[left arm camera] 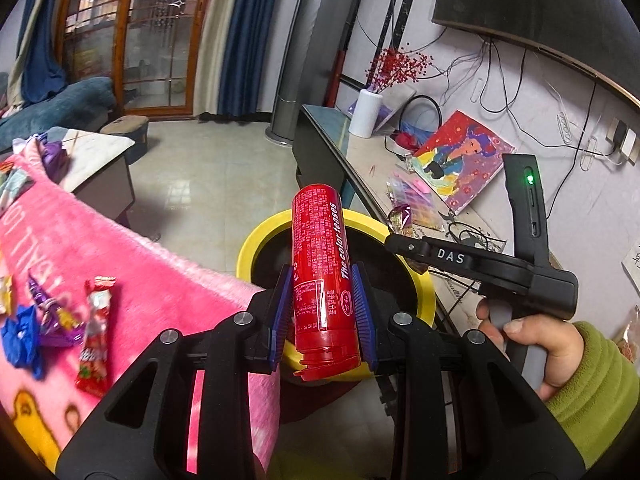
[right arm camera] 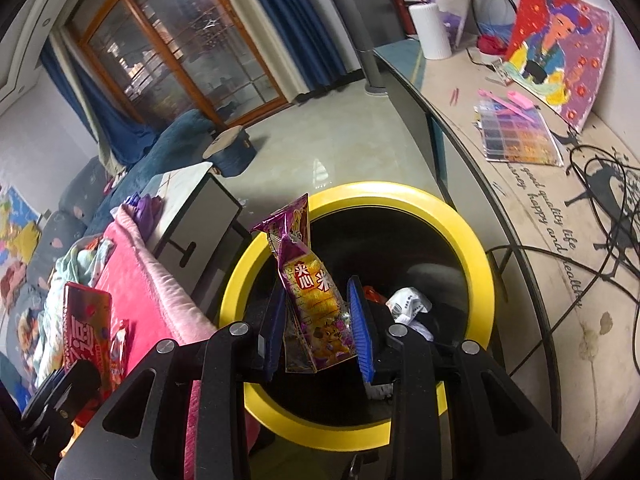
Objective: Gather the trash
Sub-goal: 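Carry the red tube and purple snack bag over the yellow bin and open both tools, then move both open tools back from the bin over the blanket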
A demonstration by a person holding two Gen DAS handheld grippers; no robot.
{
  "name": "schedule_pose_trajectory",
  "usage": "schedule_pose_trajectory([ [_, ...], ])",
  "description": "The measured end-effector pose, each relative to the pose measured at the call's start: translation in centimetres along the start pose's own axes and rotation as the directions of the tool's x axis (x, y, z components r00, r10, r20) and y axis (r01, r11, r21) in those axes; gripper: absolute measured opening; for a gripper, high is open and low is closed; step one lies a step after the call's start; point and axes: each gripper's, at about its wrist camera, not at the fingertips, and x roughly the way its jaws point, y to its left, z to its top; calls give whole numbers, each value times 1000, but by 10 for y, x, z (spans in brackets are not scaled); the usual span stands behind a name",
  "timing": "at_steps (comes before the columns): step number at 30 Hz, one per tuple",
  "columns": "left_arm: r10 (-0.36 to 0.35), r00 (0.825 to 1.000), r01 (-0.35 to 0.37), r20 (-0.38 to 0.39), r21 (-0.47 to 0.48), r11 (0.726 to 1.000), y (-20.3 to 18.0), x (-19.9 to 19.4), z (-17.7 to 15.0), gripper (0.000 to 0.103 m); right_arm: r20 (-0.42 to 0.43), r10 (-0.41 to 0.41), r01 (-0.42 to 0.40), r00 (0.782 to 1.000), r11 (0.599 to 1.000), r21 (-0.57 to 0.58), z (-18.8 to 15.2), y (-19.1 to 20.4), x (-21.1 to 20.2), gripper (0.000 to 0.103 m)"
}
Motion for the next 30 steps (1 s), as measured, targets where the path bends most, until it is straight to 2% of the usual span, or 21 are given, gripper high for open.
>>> schedule_pose_trajectory([
  [17, -5, 996, 7, -84, 29, 1000, -7, 63, 4, 23, -42, 11, -8, 999, 998, 70, 0, -26, 15, 31],
  [25, -4, 995, 3, -102, -8, 1000, 0, 81, 7, 23, -45, 9, -4, 999, 994, 109, 1, -37, 17, 34],
  [27, -9, 994, 5, -104, -31, 999, 4, 84, 8, 34, -41, 9, -4, 999, 994, 112, 2, -38, 16, 37],
  [28, -11, 995, 7, -103, -40, 999, 4, 85, 7, 45, -39, 7, -3, 999, 993, 115, 2, -39, 16, 39],
  [29, -16, 995, 12, -100, -48, 999, 5, 84, 7, 51, -38, 6, -2, 999, 993, 118, 2, -39, 15, 41],
  [30, -20, 995, 15, -98, -53, 998, 5, 84, 6, 51, -38, 6, -1, 999, 992, 122, 2, -40, 15, 43],
])
